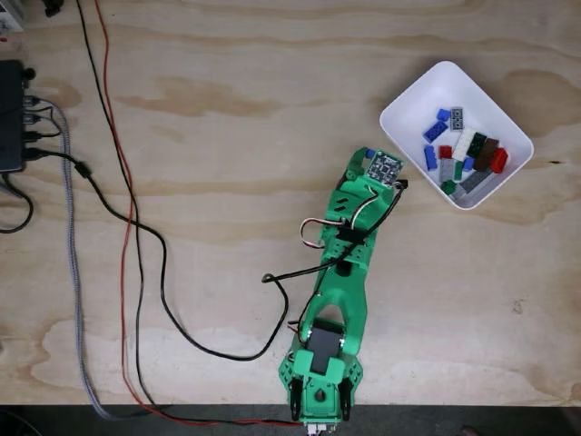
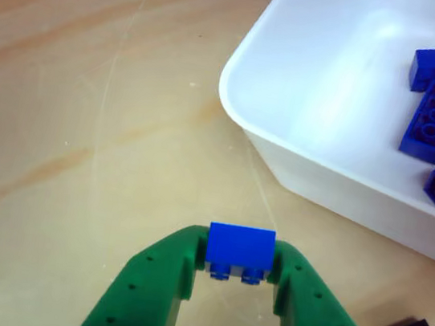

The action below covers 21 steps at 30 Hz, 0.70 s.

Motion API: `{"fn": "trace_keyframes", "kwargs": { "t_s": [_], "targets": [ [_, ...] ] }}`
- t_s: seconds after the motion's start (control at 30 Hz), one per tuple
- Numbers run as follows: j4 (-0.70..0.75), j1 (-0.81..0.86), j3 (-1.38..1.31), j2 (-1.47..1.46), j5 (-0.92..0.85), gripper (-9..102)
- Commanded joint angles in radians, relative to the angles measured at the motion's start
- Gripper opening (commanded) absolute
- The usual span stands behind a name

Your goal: Put all lego bricks in the bin.

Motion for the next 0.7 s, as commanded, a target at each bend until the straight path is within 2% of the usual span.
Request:
{"fn": "trace_keyframes", "kwargs": {
  "t_s": [0.0,0.07,0.2,0.3,0.4,0.53,0.6,0.63,0.67],
  "targets": [
    [0.318,0.055,-0.212,0.284,-0.029,1],
    [0.25,0.144,-0.258,0.173,-0.049,1],
    [0.244,0.216,-0.304,0.115,-0.081,3],
    [0.19,0.285,-0.304,0.086,-0.201,4],
    [0.098,0.328,-0.299,0.005,-0.267,13],
    [0.055,0.353,-0.318,-0.057,-0.207,25],
    [0.078,0.356,-0.322,-0.052,-0.167,29],
    [0.143,0.344,-0.337,-0.018,-0.094,29],
    [0.314,0.328,-0.394,0.032,-0.011,29]
  ]
}}
